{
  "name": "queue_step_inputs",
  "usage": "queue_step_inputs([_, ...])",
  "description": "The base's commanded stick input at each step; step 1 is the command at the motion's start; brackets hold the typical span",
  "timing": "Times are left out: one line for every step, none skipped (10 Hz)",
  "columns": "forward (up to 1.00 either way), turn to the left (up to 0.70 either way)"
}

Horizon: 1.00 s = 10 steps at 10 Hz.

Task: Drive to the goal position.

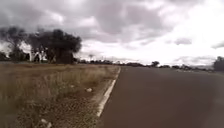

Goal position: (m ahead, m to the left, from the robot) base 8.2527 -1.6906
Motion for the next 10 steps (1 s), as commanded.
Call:
queue_step_inputs([0.00,-0.70])
queue_step_inputs([0.00,-0.70])
queue_step_inputs([0.00,-0.70])
queue_step_inputs([0.00,-0.70])
queue_step_inputs([0.00,-0.70])
queue_step_inputs([0.00,-0.70])
queue_step_inputs([0.00,-0.70])
queue_step_inputs([0.00,-0.70])
queue_step_inputs([0.00,-0.70])
queue_step_inputs([0.00,-0.68])
